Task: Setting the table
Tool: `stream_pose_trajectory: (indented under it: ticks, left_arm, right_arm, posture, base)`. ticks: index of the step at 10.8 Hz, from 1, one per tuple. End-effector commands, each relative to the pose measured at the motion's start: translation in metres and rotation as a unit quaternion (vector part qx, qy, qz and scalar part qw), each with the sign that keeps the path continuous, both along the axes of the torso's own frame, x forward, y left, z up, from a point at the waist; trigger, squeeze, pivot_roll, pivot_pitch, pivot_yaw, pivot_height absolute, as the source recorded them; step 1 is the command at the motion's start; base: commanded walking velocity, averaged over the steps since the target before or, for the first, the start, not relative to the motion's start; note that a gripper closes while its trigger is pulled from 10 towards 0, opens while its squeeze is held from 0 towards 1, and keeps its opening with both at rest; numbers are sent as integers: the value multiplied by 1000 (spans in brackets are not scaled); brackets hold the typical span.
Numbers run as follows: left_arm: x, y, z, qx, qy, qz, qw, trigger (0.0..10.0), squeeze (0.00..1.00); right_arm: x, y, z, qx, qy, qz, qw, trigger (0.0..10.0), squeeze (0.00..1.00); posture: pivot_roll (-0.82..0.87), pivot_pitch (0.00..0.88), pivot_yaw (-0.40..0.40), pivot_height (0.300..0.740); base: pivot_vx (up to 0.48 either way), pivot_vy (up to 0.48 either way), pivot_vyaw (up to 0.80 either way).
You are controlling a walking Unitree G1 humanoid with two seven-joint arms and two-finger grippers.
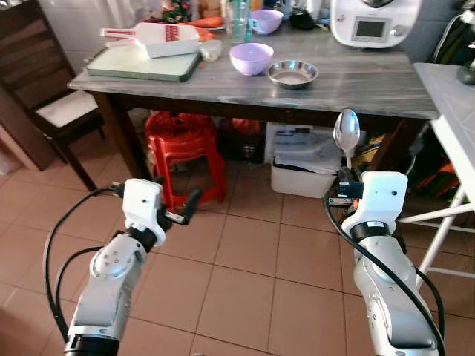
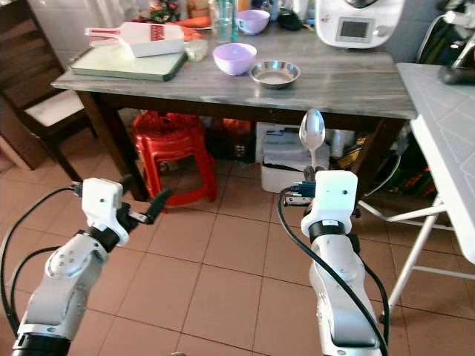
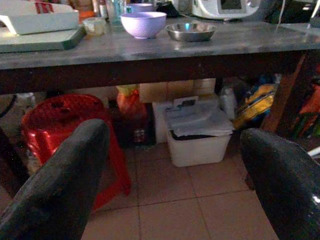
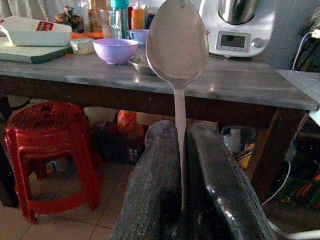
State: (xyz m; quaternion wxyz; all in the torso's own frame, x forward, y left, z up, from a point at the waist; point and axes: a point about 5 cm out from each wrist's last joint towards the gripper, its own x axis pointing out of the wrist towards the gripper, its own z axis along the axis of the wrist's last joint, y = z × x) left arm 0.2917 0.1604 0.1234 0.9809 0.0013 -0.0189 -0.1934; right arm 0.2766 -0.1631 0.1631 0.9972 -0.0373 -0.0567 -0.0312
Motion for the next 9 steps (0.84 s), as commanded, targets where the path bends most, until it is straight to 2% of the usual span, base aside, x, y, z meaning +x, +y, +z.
stream_pose_trajectory:
  ticks: [1, 3, 9]
  left_arm:
    - [-1, -2, 2, 0, -2, -9, 1000, 10000, 0]
    - [-3, -5, 2, -6, -5, -20, 1000, 10000, 0]
    - [-5, -9, 2, -13, -2, -31, 999, 10000, 0]
  right_arm:
    - [0, -2, 5, -1, -12, -2, 1000, 10000, 0]
    - [0, -2, 6, -4, -14, -1, 1000, 10000, 0]
    - [-1, -2, 6, -4, -11, -2, 1000, 10000, 0]
  posture:
    - [-28, 97, 42, 740]
    - [-30, 97, 38, 740]
    - [-34, 105, 36, 740]
  base:
    - [337, 0, 0]
    - [360, 0, 0]
    - [480, 0, 0]
